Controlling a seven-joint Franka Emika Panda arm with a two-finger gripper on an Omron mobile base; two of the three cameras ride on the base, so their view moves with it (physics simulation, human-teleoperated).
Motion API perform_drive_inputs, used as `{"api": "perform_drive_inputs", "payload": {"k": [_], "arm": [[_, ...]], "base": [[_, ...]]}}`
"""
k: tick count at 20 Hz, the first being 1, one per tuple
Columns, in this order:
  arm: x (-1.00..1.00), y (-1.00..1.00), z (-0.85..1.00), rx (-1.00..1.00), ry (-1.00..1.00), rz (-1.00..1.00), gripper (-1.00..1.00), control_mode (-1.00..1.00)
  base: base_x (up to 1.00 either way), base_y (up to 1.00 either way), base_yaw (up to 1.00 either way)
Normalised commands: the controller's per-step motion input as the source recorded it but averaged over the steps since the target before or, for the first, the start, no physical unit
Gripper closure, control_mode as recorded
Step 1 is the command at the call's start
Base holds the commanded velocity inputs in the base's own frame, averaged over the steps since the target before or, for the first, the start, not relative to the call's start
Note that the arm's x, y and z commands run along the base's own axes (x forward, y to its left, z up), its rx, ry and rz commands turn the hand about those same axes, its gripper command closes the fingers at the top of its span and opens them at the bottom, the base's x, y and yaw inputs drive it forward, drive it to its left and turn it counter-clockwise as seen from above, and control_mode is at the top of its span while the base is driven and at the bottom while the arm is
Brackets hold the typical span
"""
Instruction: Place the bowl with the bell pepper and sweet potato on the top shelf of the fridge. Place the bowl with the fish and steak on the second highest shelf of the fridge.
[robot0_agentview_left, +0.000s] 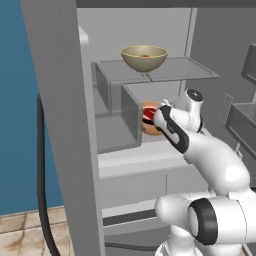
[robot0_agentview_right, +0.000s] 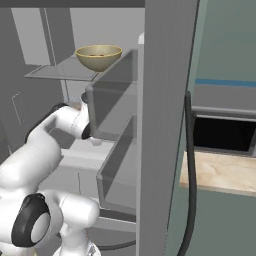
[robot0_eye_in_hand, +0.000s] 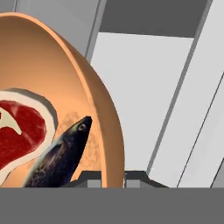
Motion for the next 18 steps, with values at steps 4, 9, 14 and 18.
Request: {"api": "perform_drive_inputs", "payload": {"k": [4, 9, 14, 18], "arm": [[0.78, 0.00, -0.30, 0.00, 0.00, -0.06, 1.00, -1.00], [0.78, 0.00, -0.26, 0.00, 0.00, -0.05, 1.00, -1.00], [0.71, 0.00, -0.13, 0.00, 0.00, -0.05, 1.00, -1.00], [0.62, 0.00, -0.09, 0.00, 0.00, -0.04, 1.00, -1.00]], "base": [[0.00, 0.00, 0.00], [0.00, 0.00, 0.00], [0.00, 0.00, 0.00], [0.00, 0.00, 0.00]]}}
